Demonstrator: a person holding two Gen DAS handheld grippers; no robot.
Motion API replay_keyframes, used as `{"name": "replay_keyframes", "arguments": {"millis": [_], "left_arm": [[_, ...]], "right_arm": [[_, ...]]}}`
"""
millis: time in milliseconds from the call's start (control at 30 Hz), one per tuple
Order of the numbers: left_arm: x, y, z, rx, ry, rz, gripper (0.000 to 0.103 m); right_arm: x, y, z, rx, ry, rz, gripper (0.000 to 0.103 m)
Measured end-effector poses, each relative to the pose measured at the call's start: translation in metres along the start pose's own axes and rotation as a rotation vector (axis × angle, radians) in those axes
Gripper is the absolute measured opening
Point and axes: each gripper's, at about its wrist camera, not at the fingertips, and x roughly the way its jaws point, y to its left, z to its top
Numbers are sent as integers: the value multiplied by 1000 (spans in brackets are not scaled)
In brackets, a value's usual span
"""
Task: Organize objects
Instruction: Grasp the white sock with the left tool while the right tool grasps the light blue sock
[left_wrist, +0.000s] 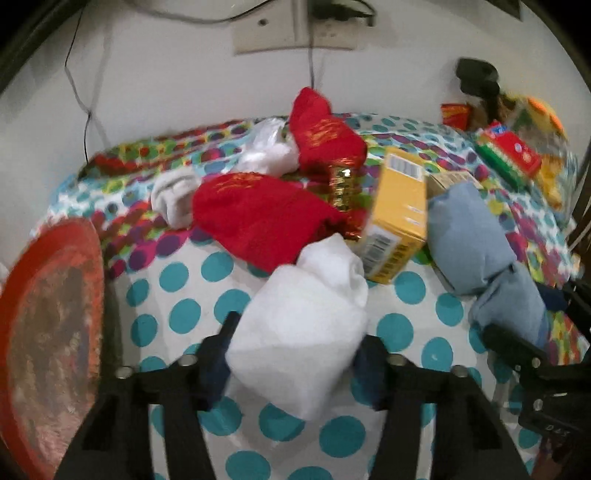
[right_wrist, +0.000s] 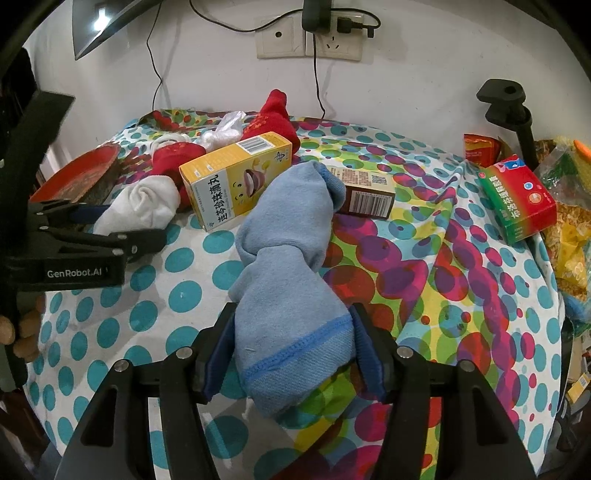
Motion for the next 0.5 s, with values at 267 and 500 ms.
{"name": "replay_keyframes", "arguments": {"millis": [267,500], "left_arm": [[-15,-11,-4,88,-5,-9,41],[-37,-5,-10,130,-29,40,42]], "right_arm": [[1,4,-1,-15,3,-15,59],[1,4,0,-19,2,-23,58]]}}
